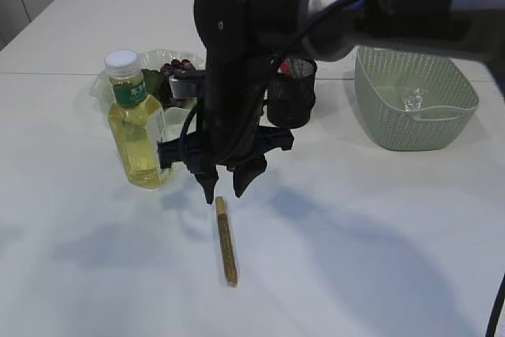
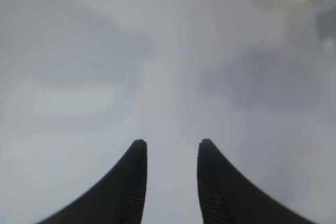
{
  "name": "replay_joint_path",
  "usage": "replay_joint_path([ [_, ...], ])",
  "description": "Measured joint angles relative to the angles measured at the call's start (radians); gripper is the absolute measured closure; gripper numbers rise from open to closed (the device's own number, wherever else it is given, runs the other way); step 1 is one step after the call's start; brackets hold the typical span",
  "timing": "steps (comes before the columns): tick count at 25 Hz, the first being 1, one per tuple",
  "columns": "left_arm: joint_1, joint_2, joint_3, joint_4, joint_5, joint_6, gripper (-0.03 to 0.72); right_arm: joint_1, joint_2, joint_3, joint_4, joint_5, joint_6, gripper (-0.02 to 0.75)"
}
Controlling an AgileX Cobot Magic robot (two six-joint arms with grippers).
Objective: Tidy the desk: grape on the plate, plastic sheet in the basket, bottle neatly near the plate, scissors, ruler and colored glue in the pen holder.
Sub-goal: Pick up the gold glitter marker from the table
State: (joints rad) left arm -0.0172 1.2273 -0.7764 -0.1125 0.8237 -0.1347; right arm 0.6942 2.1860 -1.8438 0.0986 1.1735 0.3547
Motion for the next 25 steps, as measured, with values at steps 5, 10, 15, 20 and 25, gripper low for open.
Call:
replay_joint_path([
  [5,0.000,0.000,0.000,-0.007,-0.003,0.000,0.446,0.000,0.069,0.000,-0.009,-0.011,0.037,0.402],
  [10,0.000,0.000,0.000,-0.009,-0.009,0.000,0.446,0.007,0.101,0.000,-0.016,-0.037,0.080,0.402],
  [15,0.000,0.000,0.000,-0.011,-0.021,0.000,0.446,0.007,0.114,0.000,-0.025,-0.065,0.098,0.402],
  [20,0.000,0.000,0.000,-0.011,-0.025,0.000,0.446,0.008,0.122,0.000,-0.036,-0.080,0.106,0.402],
  [25,0.000,0.000,0.000,-0.011,-0.026,0.000,0.446,0.008,0.130,0.000,-0.042,-0.085,0.108,0.402],
])
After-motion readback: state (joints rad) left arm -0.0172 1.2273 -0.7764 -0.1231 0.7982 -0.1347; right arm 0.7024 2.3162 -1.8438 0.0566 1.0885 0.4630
